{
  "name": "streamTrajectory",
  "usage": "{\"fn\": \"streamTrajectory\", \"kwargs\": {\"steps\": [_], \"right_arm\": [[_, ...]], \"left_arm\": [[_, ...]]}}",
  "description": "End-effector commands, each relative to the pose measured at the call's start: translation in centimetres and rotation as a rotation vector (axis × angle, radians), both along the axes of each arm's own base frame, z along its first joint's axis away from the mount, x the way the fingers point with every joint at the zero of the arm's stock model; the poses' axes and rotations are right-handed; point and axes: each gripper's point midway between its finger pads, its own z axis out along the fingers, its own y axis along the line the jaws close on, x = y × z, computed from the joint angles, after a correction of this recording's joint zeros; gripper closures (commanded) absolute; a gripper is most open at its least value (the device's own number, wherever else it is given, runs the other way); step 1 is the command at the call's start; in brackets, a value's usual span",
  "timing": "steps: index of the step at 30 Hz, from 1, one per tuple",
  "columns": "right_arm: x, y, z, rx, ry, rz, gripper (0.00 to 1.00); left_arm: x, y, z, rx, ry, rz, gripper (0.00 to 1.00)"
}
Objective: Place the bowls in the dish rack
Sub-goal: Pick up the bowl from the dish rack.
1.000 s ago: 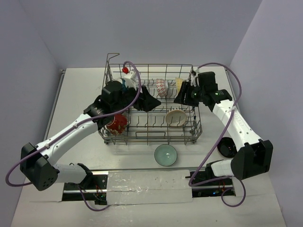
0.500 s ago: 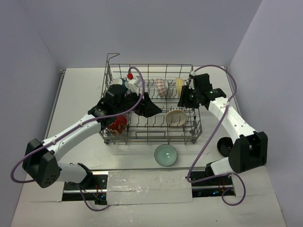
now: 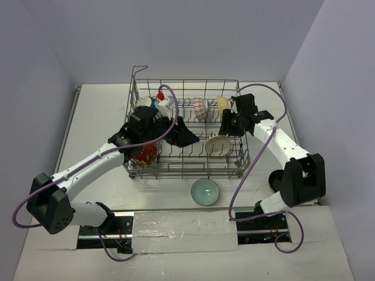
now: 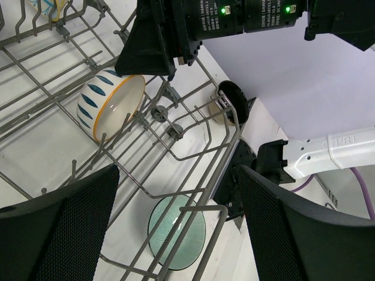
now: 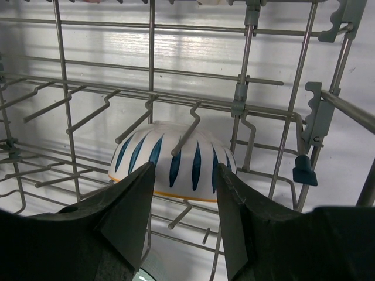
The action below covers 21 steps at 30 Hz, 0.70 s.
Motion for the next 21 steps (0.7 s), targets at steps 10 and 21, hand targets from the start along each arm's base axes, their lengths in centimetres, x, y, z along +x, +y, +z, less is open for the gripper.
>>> {"fn": "streamTrajectory", "kwargs": {"steps": [10,21], "right_arm": [[-0.1,-0.1,1.4,0.012,-0.113,-0.006,0.47],[-0.6,0.4,2.0,0.056,-0.172,0.006,0.48]], "left_arm": [[-0.2,0.1,1.6,-0.033,-0.063,-0.014,0.12],[0.0,0.1,1.3,-0.028,-0.059,-0.007,0.12]]}}
